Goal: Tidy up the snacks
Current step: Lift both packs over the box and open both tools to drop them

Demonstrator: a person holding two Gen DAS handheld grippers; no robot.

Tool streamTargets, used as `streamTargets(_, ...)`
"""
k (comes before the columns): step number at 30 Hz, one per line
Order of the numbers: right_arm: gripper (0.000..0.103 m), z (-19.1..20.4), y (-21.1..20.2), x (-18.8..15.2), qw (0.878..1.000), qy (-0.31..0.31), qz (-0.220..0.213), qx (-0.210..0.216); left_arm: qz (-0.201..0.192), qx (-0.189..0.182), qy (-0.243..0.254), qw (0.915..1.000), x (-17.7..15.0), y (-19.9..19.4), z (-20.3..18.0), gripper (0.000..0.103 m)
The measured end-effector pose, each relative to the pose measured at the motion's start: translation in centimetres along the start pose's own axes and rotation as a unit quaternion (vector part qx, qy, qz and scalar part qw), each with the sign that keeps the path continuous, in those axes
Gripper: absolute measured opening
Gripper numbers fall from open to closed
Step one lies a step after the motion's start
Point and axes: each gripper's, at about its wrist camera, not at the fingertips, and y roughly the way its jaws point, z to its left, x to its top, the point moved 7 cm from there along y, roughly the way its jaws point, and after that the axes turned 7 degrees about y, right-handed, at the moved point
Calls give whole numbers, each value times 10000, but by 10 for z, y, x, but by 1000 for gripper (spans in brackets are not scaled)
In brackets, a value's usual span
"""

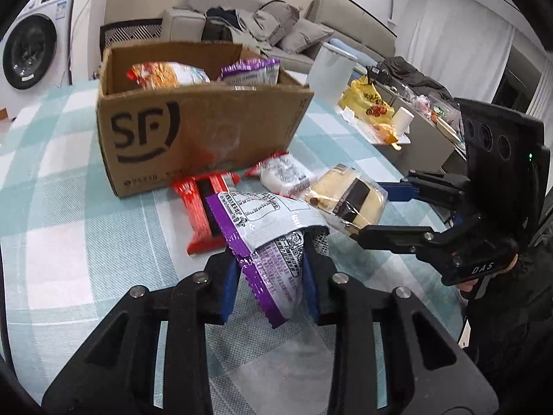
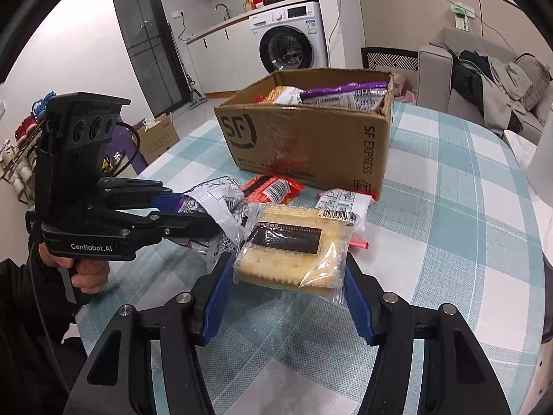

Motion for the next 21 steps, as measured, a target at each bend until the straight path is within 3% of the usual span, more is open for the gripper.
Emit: streamTargets(21,61,6,-30,22,9970,233,-716,151,-622,431,-90,9971,20,-60,21,28)
